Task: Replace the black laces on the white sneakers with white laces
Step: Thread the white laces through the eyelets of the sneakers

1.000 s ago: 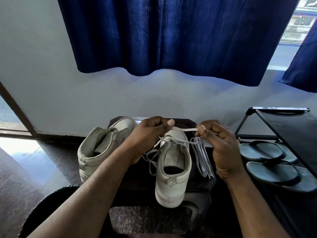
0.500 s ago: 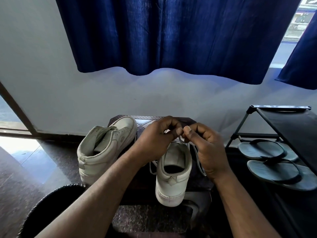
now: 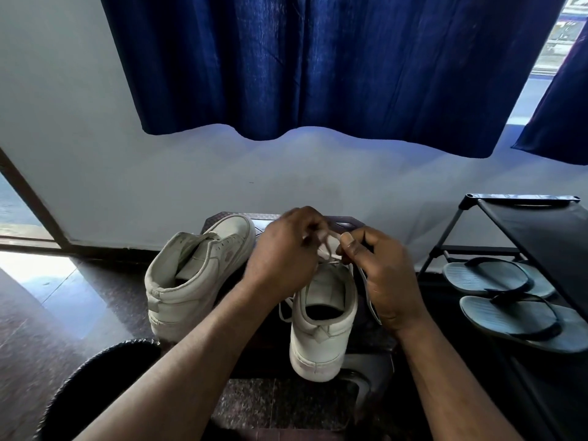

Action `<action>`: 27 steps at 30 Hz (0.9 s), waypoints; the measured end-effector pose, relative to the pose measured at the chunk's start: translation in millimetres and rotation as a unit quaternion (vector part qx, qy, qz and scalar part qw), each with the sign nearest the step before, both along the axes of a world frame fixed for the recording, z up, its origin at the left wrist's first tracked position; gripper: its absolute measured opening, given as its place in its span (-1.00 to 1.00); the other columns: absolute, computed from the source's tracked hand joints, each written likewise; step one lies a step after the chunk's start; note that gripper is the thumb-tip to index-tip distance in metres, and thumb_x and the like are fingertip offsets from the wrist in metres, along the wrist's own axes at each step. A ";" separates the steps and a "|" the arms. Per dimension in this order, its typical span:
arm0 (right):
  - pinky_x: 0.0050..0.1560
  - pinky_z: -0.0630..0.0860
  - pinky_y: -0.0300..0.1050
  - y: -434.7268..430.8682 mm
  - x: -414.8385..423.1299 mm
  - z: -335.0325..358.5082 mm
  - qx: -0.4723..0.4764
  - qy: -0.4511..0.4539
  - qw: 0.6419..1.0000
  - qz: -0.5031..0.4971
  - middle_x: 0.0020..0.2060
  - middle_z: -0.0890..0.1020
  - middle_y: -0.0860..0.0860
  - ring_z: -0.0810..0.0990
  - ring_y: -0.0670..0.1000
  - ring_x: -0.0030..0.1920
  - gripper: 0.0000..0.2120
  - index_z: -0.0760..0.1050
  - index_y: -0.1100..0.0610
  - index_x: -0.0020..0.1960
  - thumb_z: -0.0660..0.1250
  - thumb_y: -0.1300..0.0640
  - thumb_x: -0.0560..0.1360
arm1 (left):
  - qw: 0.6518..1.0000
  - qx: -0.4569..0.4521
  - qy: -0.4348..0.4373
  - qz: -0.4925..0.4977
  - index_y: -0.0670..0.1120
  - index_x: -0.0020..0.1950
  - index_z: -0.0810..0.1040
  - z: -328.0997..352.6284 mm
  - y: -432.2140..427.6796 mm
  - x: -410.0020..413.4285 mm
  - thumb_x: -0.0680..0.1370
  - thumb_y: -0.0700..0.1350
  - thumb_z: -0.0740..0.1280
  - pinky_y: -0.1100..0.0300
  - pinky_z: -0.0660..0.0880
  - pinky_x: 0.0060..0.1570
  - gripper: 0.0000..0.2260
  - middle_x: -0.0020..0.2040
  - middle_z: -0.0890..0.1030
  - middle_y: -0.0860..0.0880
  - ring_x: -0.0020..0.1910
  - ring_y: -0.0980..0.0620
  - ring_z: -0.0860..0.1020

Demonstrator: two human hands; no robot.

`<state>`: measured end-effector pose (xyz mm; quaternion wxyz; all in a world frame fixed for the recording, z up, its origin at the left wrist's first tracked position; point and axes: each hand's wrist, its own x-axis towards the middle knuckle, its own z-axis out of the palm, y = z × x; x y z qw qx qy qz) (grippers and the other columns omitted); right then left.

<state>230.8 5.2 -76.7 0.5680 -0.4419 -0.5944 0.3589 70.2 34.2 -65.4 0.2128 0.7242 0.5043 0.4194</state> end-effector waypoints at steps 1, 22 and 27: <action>-0.13 0.51 -0.30 -0.1 0.4 0.5 -0.001 0.019 1.000 0.001 -0.31 0.66 -0.03 0.58 -0.09 -0.23 -0.77 0.62 0.12 -0.23 0.37 0.14 0.59 | 0.997 0.008 0.033 0.065 0.04 -0.11 0.55 1.0 1.8 -4.0 0.54 -0.23 0.34 0.07 0.49 -0.08 -0.85 -0.09 0.60 0.11 -0.12 0.10 0.54; -0.11 0.50 -0.23 -0.1 3.1 3.1 -0.006 0.159 0.987 0.015 -0.31 0.58 0.08 0.53 -0.01 -0.20 -0.82 0.57 0.16 -0.25 0.28 0.20 0.50 | 0.998 0.013 -0.064 0.005 0.00 0.09 0.64 -2.5 8.4 -13.5 0.66 -0.12 0.35 0.31 0.41 -0.12 -0.91 -0.05 0.67 0.17 -0.13 0.31 0.57; -0.06 0.52 -0.24 -0.4 -0.1 2.5 -0.004 0.118 0.993 0.021 -0.28 0.60 0.06 0.57 -0.03 -0.17 -0.79 0.60 0.14 -0.26 0.30 0.18 0.53 | 0.976 -0.045 -0.132 -0.168 -0.07 0.13 0.62 -3.2 -1.0 0.8 0.67 -0.22 0.34 0.09 0.54 0.16 -0.90 0.02 0.68 0.16 0.08 0.14 0.63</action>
